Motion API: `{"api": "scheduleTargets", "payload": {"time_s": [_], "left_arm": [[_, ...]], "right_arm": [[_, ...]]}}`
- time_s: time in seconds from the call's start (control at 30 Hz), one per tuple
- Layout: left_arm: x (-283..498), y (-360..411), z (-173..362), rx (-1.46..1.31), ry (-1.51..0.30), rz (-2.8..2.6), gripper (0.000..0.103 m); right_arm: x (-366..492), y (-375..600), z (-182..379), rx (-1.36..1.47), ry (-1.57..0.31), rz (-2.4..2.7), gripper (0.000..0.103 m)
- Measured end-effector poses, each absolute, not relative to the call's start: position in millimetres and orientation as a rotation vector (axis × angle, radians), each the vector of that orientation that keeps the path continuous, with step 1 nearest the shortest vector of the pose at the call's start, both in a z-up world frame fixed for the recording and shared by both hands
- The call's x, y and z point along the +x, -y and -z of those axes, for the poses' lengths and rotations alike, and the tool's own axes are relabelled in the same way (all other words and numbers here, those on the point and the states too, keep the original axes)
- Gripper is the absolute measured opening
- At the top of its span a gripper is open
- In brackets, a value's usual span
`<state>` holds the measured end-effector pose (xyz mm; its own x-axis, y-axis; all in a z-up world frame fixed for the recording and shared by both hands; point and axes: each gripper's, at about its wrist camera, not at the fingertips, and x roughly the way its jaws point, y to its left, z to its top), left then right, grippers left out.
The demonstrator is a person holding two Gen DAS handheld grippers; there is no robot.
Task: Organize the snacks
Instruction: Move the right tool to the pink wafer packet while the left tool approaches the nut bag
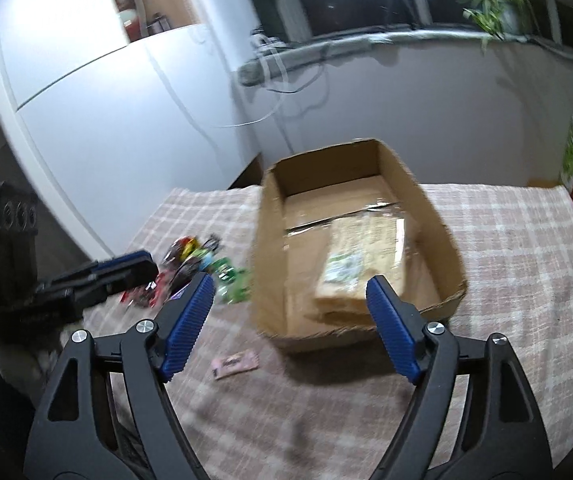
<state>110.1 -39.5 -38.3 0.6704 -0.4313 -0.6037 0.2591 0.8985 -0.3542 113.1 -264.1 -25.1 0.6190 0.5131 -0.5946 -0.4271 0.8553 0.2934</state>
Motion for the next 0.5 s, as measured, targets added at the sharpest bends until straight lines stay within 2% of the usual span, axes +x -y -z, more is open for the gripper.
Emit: {"api": "scheduleTargets", "payload": {"time_s": [0.27, 0.5], "left_arm": [[69, -19, 41, -0.245, -0.706, 0.259, 0.049], [42, -59, 65, -0.233, -0.738, 0.153, 0.054]], "right_arm": [[76, 223, 34, 0.008, -0.731, -0.591, 0.085], [55, 198, 69, -0.050, -0.788, -0.599, 0.085]]}}
